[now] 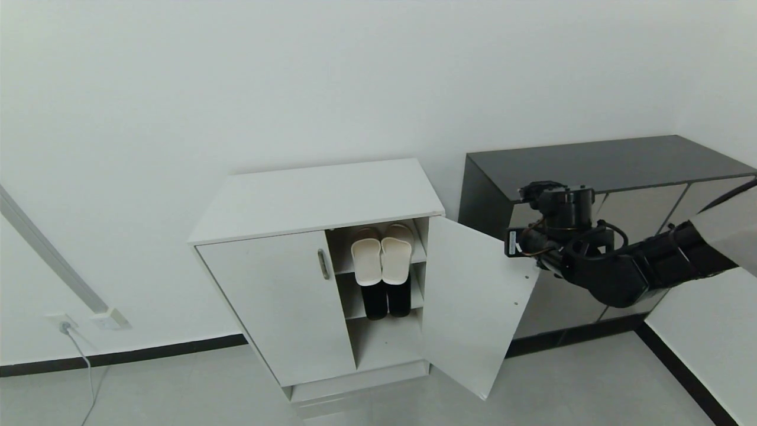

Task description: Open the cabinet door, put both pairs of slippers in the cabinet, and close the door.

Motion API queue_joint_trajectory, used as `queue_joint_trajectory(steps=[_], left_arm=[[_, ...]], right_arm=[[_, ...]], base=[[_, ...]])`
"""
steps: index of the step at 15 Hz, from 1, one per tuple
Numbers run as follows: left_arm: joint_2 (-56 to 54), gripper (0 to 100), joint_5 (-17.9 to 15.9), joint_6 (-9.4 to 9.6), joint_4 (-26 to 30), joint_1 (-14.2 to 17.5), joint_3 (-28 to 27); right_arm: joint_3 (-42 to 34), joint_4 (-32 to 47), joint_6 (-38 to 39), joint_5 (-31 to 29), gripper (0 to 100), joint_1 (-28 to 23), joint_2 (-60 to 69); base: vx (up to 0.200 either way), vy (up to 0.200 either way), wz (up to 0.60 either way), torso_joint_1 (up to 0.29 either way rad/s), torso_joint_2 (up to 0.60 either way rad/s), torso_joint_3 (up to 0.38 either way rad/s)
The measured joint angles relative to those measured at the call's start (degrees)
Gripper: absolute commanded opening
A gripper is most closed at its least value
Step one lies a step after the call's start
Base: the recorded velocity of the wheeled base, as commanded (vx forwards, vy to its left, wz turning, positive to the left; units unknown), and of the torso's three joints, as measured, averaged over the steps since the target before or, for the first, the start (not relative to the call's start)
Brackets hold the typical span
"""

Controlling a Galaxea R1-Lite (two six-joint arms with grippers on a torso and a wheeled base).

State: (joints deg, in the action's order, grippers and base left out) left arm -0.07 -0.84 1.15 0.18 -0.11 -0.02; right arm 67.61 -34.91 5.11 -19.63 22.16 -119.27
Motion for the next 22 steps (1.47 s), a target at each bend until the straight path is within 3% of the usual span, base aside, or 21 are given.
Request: queue_joint_trajectory(steps=[9,15,19,22], left_arm=[[0.0,0,-0.02,-0.02,0.0,0.0,-0.02],[0.0,0,-0.02,0.0,-0.02,0.01,0.0],[0.0,0,-0.05,0.0,0.0,0.04,-0.02],[0.0,0,-0.02,0.02,0.0,0.0,-0.02]], right_arm=[[4.33,-0.56,0.09,1.24,0,-3.32,-7.39],[2.71,-1.78,0.11,1.13,0,-3.47,-8.31],[-6.4,-7.69,0.13,1.13,0,1.15,-4.92],[-16.48,-13.64,0.04,1.11,0,9.03,0.59]], base=[[0.0,0.0,0.0,0.0,0.0,0.0],[0.0,0.0,0.0,0.0,0.0,0.0],[0.0,0.0,0.0,0.0,0.0,0.0],[0.0,0.0,0.0,0.0,0.0,0.0]])
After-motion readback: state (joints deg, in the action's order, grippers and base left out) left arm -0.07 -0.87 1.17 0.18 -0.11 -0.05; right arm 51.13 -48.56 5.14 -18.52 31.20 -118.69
